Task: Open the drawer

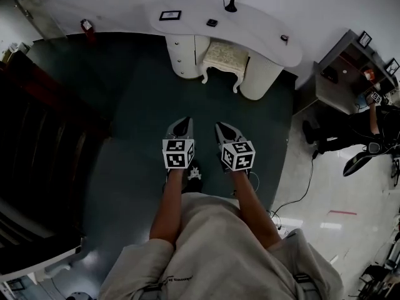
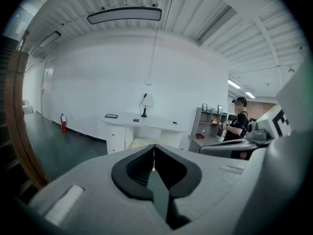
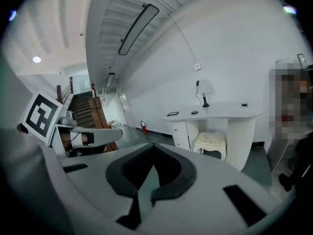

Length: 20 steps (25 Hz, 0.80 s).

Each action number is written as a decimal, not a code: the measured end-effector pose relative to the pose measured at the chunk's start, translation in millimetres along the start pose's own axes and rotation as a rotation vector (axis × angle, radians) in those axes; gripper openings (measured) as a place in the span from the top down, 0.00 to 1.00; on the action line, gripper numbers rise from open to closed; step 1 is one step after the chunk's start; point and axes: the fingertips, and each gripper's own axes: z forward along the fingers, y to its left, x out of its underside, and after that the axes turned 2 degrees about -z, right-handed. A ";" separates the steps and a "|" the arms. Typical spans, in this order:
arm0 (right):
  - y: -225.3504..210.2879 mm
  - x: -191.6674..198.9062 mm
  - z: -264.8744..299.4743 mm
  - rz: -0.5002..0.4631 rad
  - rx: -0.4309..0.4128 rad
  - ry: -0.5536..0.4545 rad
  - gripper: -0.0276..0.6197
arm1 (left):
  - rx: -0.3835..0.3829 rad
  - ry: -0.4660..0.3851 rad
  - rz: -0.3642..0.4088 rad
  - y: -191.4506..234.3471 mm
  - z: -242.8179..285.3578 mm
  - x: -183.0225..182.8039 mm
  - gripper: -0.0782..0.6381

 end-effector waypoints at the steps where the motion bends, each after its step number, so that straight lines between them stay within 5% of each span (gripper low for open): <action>1: -2.4 -2.3 8.6 -0.008 0.002 0.007 0.93 | 0.002 0.008 -0.009 7.5 9.5 0.0 0.88; 7: -23.6 -12.4 60.2 0.006 0.029 0.051 0.93 | 0.019 0.030 -0.033 44.7 65.2 -16.9 0.88; 12: -34.2 -27.1 102.8 -0.002 0.155 0.055 0.93 | 0.030 0.019 -0.040 85.2 90.4 -32.6 0.88; 20: -36.1 -33.3 143.7 0.001 0.185 0.034 0.93 | -0.024 0.051 -0.133 156.0 96.6 -15.0 0.88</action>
